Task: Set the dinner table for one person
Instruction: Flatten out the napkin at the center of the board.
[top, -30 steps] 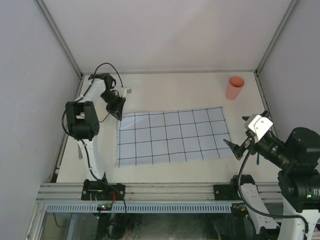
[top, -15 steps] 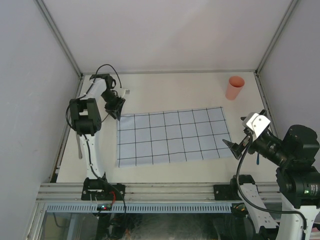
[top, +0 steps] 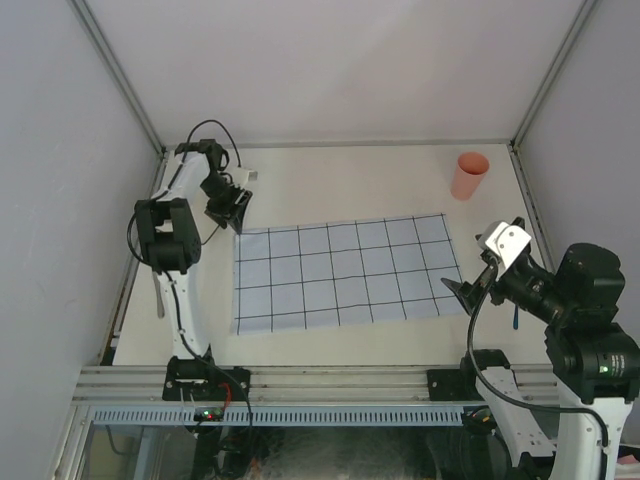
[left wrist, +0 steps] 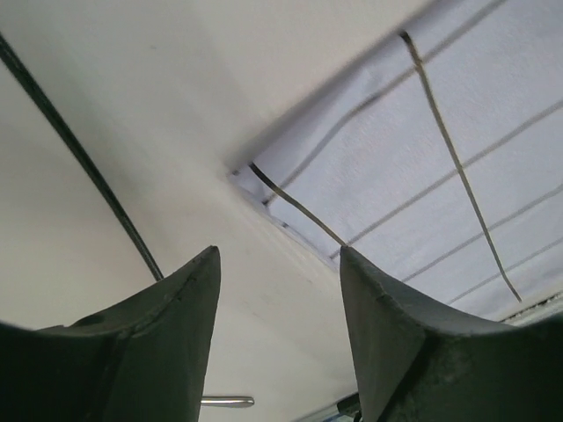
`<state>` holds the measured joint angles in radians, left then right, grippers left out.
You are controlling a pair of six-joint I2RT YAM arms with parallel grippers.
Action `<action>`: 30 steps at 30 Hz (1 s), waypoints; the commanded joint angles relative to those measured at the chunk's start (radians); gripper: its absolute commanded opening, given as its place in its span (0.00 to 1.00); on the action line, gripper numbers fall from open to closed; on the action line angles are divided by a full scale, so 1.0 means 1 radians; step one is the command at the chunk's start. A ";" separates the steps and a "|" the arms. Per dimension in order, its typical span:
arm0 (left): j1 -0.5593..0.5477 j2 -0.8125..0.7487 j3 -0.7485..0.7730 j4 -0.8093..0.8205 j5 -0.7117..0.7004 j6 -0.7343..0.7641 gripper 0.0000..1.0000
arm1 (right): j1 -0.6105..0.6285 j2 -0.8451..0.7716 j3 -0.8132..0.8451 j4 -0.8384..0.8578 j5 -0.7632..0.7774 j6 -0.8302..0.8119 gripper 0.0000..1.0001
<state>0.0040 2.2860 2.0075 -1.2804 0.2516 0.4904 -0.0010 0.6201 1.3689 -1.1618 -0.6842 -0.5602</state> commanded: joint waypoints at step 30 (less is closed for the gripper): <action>-0.332 -0.496 -0.675 0.194 -0.125 0.348 1.00 | 0.199 0.856 -0.098 0.159 0.187 -0.405 1.00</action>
<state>-0.3275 1.8511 1.3746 -1.1652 0.1455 0.8494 0.1860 1.4044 1.2285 -1.0222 -0.5148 -0.8150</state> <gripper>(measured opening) 0.998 0.995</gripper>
